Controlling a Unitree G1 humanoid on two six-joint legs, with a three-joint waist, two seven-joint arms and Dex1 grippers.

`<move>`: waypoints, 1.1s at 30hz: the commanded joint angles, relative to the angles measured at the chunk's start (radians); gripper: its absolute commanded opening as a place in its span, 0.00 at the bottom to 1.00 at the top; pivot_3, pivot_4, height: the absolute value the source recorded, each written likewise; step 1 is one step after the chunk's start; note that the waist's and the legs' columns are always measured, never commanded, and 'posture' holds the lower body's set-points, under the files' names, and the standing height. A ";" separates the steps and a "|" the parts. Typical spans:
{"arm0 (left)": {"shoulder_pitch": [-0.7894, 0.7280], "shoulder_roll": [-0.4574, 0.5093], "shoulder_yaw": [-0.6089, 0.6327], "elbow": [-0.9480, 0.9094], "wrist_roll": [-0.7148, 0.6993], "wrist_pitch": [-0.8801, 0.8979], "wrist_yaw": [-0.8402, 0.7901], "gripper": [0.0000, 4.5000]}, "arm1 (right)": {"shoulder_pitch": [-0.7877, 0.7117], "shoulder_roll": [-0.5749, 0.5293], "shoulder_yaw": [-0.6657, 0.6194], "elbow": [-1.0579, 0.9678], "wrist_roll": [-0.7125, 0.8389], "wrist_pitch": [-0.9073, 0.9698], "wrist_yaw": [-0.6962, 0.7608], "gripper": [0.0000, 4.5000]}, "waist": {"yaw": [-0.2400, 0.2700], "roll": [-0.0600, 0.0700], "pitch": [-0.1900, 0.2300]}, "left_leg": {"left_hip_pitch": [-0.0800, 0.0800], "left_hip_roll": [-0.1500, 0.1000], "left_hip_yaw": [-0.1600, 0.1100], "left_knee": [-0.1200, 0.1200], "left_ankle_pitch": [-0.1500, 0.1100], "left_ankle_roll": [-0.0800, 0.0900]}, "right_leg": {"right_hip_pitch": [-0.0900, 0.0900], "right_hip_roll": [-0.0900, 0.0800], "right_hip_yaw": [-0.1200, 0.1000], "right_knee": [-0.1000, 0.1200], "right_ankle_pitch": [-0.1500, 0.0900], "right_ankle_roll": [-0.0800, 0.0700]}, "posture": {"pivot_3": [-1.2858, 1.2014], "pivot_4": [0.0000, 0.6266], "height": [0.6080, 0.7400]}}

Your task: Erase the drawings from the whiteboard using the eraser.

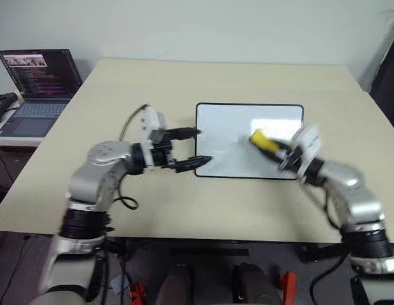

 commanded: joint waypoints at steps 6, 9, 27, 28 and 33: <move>-0.024 -0.180 -0.096 0.030 0.034 -0.078 0.034 1.00 | 0.232 -0.204 -0.387 0.121 0.066 0.158 -0.049 0.25 | 0.015 -0.001 0.000 | 0.000 -0.002 0.003 0.000 -0.004 0.001 | 0.001 -0.002 0.001 -0.001 -0.003 0.001 | 0.52 0.24 1.00; -0.028 -0.197 -0.118 0.052 0.067 -0.110 0.034 1.00 | 0.285 -0.238 -0.399 0.268 -0.011 0.123 -0.105 0.25 | 0.009 0.000 0.000 | 0.000 -0.003 0.004 0.000 -0.005 0.002 | 0.001 -0.003 0.002 -0.001 -0.004 0.002 | 0.52 0.24 1.00; -0.013 -0.202 -0.140 0.034 0.113 -0.136 0.054 1.00 | -0.013 -0.207 -0.158 0.896 -0.205 -0.091 -0.192 0.32 | -0.016 0.005 -0.002 | 0.003 -0.002 0.006 0.004 -0.004 0.002 | 0.004 -0.001 0.005 0.000 -0.004 0.003 | 0.52 0.24 1.00; -0.015 -0.202 -0.138 0.035 0.113 -0.135 0.057 1.00 | -0.023 -0.208 -0.157 0.919 -0.209 -0.100 -0.194 0.41 | -0.016 0.005 -0.002 | 0.003 -0.002 0.006 0.004 -0.004 0.002 | 0.004 -0.001 0.004 0.000 -0.004 0.003 | 0.52 0.24 1.00; -0.033 -0.194 -0.124 0.053 0.115 -0.141 0.063 1.00 | -0.042 -0.214 -0.137 0.949 -0.214 -0.123 -0.168 0.77 | -0.016 0.005 -0.002 | 0.004 -0.002 0.006 0.004 -0.004 0.002 | 0.004 -0.001 0.004 0.000 -0.004 0.003 | 0.52 0.24 1.00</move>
